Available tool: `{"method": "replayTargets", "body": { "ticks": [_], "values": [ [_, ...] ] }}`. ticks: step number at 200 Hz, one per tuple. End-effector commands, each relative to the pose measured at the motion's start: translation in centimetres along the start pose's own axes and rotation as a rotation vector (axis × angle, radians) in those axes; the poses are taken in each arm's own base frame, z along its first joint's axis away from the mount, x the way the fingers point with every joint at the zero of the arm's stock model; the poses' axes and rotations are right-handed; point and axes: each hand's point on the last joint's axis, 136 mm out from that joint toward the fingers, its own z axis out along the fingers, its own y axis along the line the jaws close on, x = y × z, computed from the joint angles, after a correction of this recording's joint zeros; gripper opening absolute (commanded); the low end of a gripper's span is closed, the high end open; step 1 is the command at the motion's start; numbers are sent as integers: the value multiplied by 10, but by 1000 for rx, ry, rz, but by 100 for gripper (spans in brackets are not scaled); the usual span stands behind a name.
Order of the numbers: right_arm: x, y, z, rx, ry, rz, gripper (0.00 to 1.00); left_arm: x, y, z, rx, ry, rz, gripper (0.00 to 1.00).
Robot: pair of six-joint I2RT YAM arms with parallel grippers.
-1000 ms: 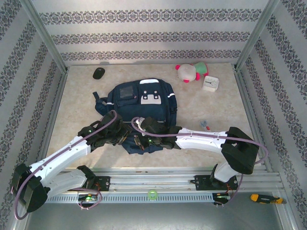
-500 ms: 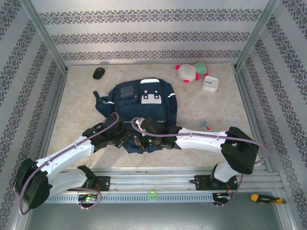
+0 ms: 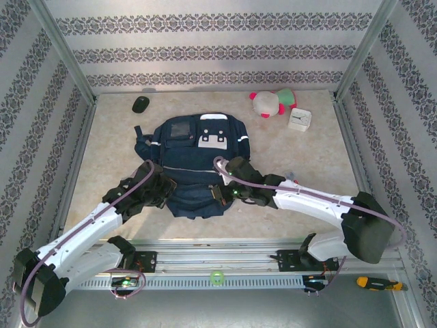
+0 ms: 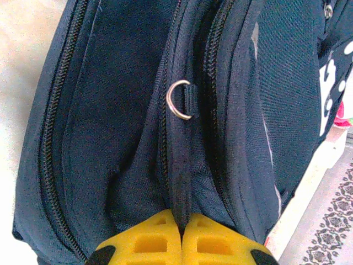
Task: Pack the student bag
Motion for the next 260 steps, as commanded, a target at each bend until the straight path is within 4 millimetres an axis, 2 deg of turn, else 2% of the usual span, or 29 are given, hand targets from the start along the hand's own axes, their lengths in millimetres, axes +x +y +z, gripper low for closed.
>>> {"method": "replayTargets", "body": {
  "ticks": [1, 18, 25, 39, 55, 72, 84, 102, 112, 122, 136, 160, 174, 189, 216, 245, 260],
  "values": [
    [8, -20, -8, 50, 25, 4, 0, -17, 61, -15, -253, -107, -315, 0],
    [6, -14, -6, 20, 27, -10, 0, -18, 43, -13, -212, -90, -230, 2],
    [4, -12, -6, 10, 21, -15, 0, -18, 32, -13, -189, -80, -169, 13],
    [-1, -8, -7, -6, 2, -24, 0, -21, 11, -13, -150, -71, -24, 43],
    [-7, -4, -10, -28, -18, -32, 0, -21, -16, -14, -86, -57, 197, 59],
    [-11, 0, -12, -63, -29, -28, 0, -24, -37, -18, -24, -76, 422, 62],
    [-12, 1, -12, -91, -35, -19, 0, -24, -54, -23, 58, -99, 603, 60],
    [-13, 3, -11, -117, -40, -5, 0, -12, -81, -38, 243, -140, 945, 55],
    [-13, 4, -11, -125, -42, -1, 0, -3, -90, -46, 333, -173, 1152, 54],
    [-13, 3, -10, -128, -43, 3, 0, 4, -94, -55, 394, -219, 1338, 56],
    [-14, 3, -10, -133, -45, 3, 0, 21, -88, -59, 465, -209, 1606, 62],
    [-15, 4, -10, -143, -46, 3, 0, 62, -50, -52, 576, 9, 2035, 64],
    [-15, 5, -9, -144, -46, 3, 0, 70, -28, -42, 576, 148, 2171, 63],
    [-15, 5, -10, -147, -47, 4, 0, 69, -17, -29, 540, 224, 2252, 63],
    [-14, 6, -10, -154, -43, 7, 0, 65, -36, -8, 562, 146, 2314, 65],
    [-13, 7, -7, -161, -34, 15, 0, 66, -70, 7, 643, 34, 2263, 64],
    [-13, 7, -6, -167, -33, 18, 0, 70, -75, 16, 673, 42, 2250, 64]
  ]
}}
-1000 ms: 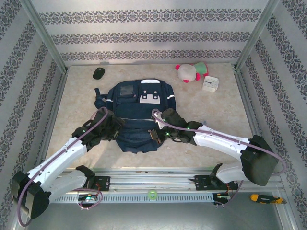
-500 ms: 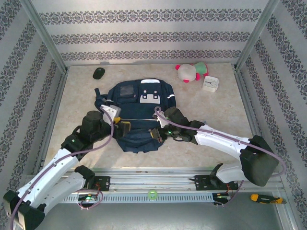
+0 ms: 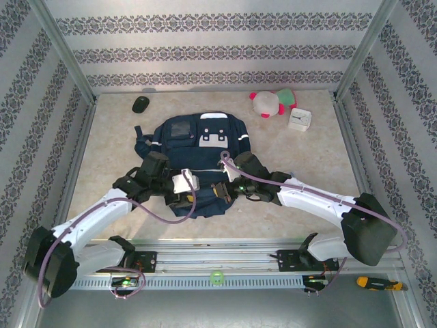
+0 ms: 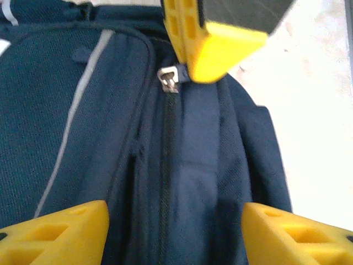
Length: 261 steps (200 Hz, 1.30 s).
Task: Pack the student bag
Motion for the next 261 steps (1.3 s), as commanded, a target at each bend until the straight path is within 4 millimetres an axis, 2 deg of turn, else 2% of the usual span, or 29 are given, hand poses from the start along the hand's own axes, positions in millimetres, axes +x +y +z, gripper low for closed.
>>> {"method": "replayTargets", "body": {
  "ticks": [1, 32, 62, 91, 126, 144, 156, 167, 176, 182, 194, 212, 236, 261],
  "values": [
    [-9, 7, -1, -42, -35, -3, 0, -34, 23, 6, -40, -140, 98, 64],
    [-10, 9, -2, -50, -36, -3, 0, -28, 26, 24, -18, -105, 88, 61],
    [-8, 2, -6, -34, -34, 51, 0, -16, 32, 24, -48, -44, 64, 29],
    [1, -29, -19, 24, -43, 152, 0, 10, 26, 7, -41, 42, 70, 5],
    [9, -72, -35, 51, -44, 281, 0, 23, 34, -20, -128, 76, 78, 2],
    [7, -72, -37, 25, -43, 267, 0, 28, 33, -28, -147, 86, 83, 2],
    [1, -65, -37, -2, -51, 253, 0, 29, 31, -29, -149, 87, 87, 5],
    [-3, -58, -35, -31, -54, 240, 0, 27, 28, -29, -140, 72, 73, 12],
    [-4, -52, -33, -44, -50, 224, 0, 22, 25, -29, -120, 48, 58, 22],
    [-4, -49, -32, -48, -47, 211, 0, 16, 24, -30, -106, 26, 43, 34],
    [-4, -44, -30, -54, -43, 194, 0, 2, 22, -31, -83, -15, 18, 50],
    [-6, -39, -29, -58, -45, 176, 0, -22, 23, -27, -90, -64, -9, 67],
    [-6, -34, -27, -60, -45, 162, 0, -36, 17, -10, -90, -43, 41, 74],
    [-5, -29, -24, -66, -34, 148, 0, -31, 23, 12, -107, -9, 37, 74]
  ]
}}
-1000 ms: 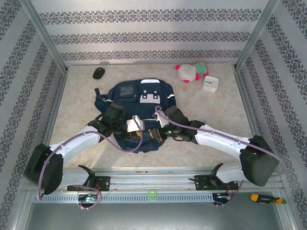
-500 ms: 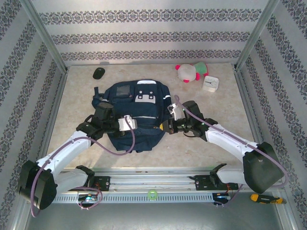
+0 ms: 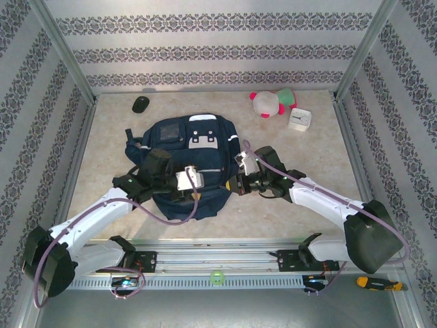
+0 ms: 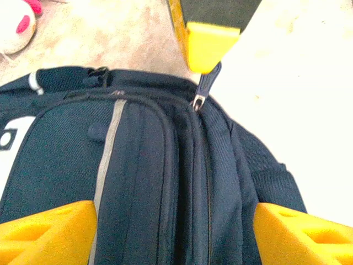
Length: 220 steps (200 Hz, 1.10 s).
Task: Pack the student bag
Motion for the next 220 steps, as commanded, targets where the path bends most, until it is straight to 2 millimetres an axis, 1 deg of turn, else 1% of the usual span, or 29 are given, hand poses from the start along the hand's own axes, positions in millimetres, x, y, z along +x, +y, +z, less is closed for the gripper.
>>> {"method": "replayTargets", "body": {
  "ticks": [1, 17, 30, 37, 42, 54, 68, 76, 89, 100, 112, 137, 164, 208, 220],
  "values": [
    [-2, 6, 3, 1, 4, -30, 0, -1, 15, 15, -57, 20, -24, 74],
    [-1, 7, 5, 2, 5, -37, 0, 17, 12, 27, -22, 104, -13, 73],
    [0, 6, 8, 9, 6, -40, 0, 30, 13, 33, -23, 162, -15, 73],
    [1, 4, 10, 18, 9, -41, 0, 35, 15, 36, -36, 175, -10, 70],
    [3, 2, 11, 26, 13, -42, 0, 38, 16, 37, -45, 184, -6, 63],
    [5, -2, 14, 43, 18, -45, 0, 39, 18, 37, -66, 182, -6, 40],
    [7, -5, 17, 57, 24, -50, 0, 31, 20, 35, -82, 136, -20, 23],
    [7, -5, 18, 62, 22, -56, 0, 22, 16, 33, -65, 87, -24, 15],
    [6, -6, 19, 70, 21, -66, 0, 8, 9, 28, -44, 5, -29, 8],
    [6, -5, 20, 68, 24, -70, 0, -1, 10, 25, -52, -42, -42, 7],
    [6, -3, 20, 60, 25, -75, 0, -4, 11, 23, -64, -66, -50, 7],
    [9, 4, 23, 27, 49, -86, 10, -11, 14, 20, -75, -91, -63, 7],
    [11, 2, 27, 40, 69, -86, 13, -19, 15, 18, -74, -127, -65, 7],
    [10, 6, 33, 32, 84, -101, 18, -21, 17, 18, -81, -140, -74, 7],
    [10, 6, 34, 31, 85, -101, 23, -23, 17, 16, -87, -149, -79, 7]
  ]
}}
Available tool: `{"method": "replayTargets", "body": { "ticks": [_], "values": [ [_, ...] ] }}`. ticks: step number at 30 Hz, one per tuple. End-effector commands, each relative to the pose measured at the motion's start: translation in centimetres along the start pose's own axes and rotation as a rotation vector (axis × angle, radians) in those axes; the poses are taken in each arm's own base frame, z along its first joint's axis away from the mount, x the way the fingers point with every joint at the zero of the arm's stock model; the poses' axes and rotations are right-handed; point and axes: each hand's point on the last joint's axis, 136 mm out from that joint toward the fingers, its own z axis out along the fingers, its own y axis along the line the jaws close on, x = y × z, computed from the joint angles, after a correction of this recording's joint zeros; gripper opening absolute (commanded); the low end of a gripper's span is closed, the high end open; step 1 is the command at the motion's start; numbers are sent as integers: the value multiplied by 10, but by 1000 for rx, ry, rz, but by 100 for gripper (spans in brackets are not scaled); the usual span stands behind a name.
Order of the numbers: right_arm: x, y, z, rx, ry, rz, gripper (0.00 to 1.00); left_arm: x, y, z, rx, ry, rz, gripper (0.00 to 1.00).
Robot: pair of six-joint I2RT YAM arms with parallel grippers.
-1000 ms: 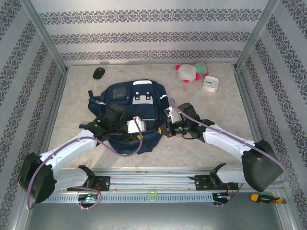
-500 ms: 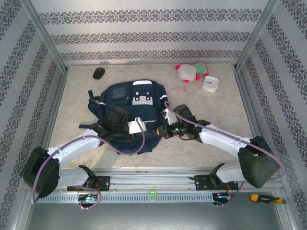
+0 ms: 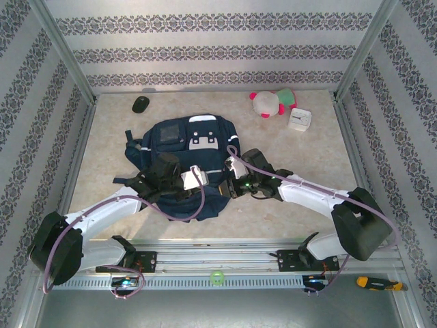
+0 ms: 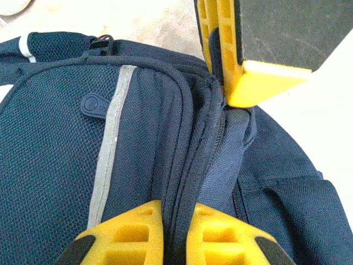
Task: Pack the student bag
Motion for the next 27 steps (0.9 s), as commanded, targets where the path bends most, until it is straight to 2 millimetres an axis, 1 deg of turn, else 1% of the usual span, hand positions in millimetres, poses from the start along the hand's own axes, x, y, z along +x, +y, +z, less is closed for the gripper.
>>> {"method": "replayTargets", "body": {
  "ticks": [1, 3, 4, 6, 8, 9, 12, 16, 19, 23, 27],
  "values": [
    [-2, 7, 2, -11, 11, -29, 23, -43, 8, -13, -22, -177, 18, 7],
    [-2, 7, 2, -10, 14, -28, 24, -44, 8, -14, -27, -182, 17, 6],
    [-2, 5, 2, -4, 13, -27, 21, -43, 8, -14, -27, -181, 18, 6],
    [-2, 3, 1, 11, 11, -25, 12, -43, 8, -14, -27, -181, 18, 6],
    [-2, -4, -3, 58, 8, -19, 0, -39, 9, -15, -39, -164, 20, 6],
    [-3, -15, -13, 105, -10, 5, 0, -27, 10, -15, -60, -121, 29, 5],
    [-7, -32, -28, 148, -61, 54, 0, -12, 11, -21, -70, -85, 31, 4],
    [-18, -50, -48, 175, -137, 96, 0, -2, 11, -32, -82, -60, 34, 5],
    [-33, -54, -53, 168, -182, 102, 0, -5, 4, -39, -57, -90, 32, 5],
    [-56, -57, -51, 168, -224, 82, 0, -16, -17, -45, 48, -162, 39, 5],
    [-80, -75, -51, 215, -279, 94, 0, -27, -32, -52, 115, -235, 64, 4]
  ]
}}
